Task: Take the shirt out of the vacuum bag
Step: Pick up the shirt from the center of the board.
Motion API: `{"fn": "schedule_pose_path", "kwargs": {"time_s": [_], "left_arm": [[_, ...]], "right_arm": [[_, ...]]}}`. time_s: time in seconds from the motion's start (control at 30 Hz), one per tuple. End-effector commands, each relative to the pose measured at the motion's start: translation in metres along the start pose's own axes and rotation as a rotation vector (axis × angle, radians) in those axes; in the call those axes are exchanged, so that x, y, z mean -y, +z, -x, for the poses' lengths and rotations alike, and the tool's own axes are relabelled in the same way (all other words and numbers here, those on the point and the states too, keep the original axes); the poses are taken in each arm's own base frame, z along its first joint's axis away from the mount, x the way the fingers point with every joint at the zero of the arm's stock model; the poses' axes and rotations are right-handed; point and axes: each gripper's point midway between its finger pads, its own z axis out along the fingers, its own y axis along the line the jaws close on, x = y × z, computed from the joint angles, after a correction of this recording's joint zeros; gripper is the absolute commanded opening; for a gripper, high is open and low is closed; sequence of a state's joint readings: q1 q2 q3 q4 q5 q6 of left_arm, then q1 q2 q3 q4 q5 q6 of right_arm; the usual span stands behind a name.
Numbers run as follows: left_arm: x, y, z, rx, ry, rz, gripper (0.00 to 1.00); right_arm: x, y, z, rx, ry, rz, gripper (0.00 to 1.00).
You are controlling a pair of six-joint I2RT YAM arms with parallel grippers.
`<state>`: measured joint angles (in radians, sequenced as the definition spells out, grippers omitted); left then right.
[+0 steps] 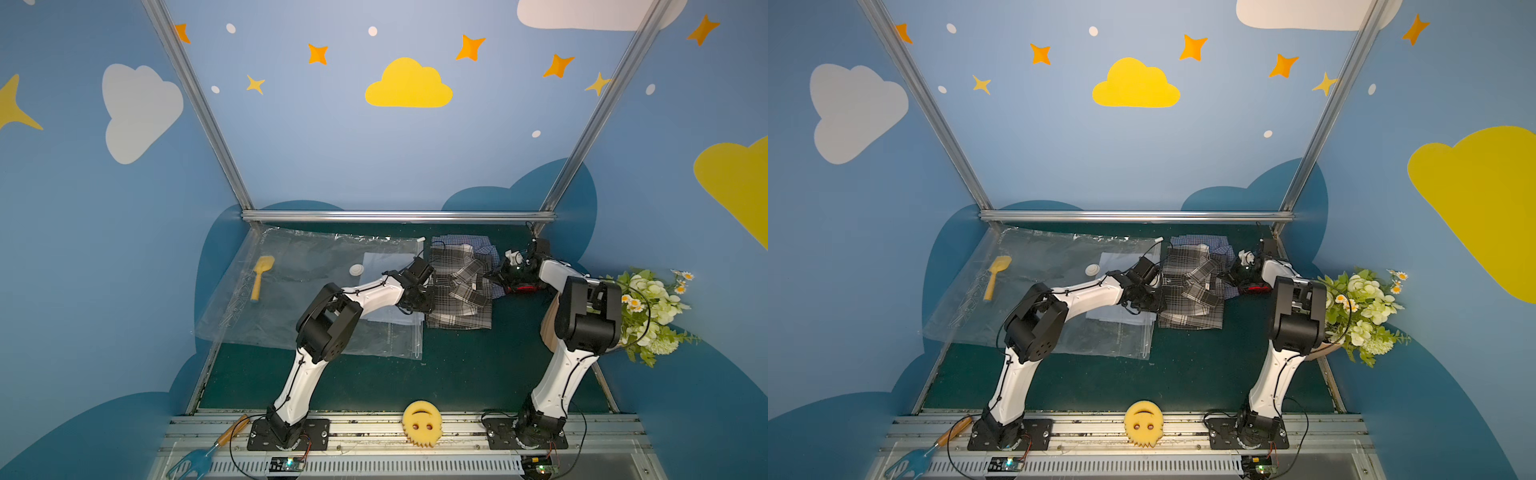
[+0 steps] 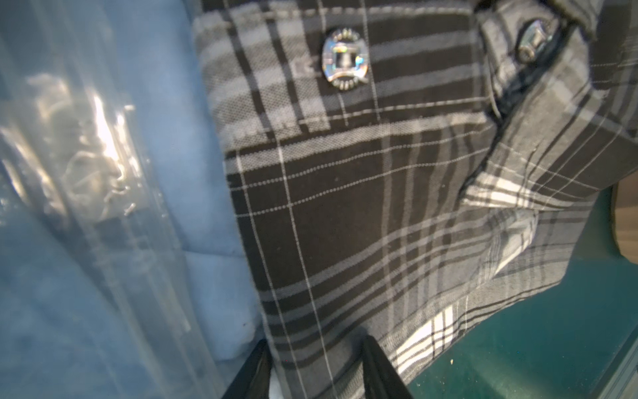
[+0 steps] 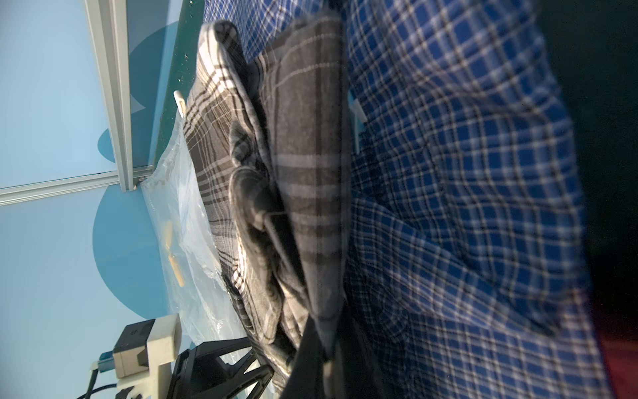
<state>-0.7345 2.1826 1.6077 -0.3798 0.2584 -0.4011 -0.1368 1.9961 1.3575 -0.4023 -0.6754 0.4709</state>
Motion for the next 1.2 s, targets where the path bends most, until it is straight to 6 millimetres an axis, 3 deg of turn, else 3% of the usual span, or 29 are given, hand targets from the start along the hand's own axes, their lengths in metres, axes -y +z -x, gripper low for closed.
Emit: {"fn": "schedule_pose_path", "kwargs": {"time_s": [0.0,0.2,0.47,0.9,1.0,1.17], "left_arm": [[-0.005,0.006,-0.002,-0.016,-0.008,0.011,0.40],[0.001,0.001,0.005,0.003,0.003,0.001,0.20],[0.016,-0.014,0.021,0.027,0.028,-0.028,0.08],[0.059,-0.073,0.062,0.137,0.118,-0.065,0.07],[0.067,-0.078,0.071,0.149,0.144,-0.071,0.08],[0.069,-0.065,0.085,0.152,0.174,-0.067,0.08]], "right_arm": [[0.000,0.004,0.000,-0.002,-0.002,0.023,0.00],[-0.009,-0.001,-0.001,0.003,-0.015,0.028,0.00],[-0.021,-0.007,-0.002,0.004,-0.034,0.036,0.00],[-0.075,-0.051,0.009,0.088,-0.129,0.077,0.00],[-0.085,-0.057,0.017,0.105,-0.148,0.080,0.00],[-0.094,-0.058,0.040,0.133,-0.166,0.090,0.00]]}}
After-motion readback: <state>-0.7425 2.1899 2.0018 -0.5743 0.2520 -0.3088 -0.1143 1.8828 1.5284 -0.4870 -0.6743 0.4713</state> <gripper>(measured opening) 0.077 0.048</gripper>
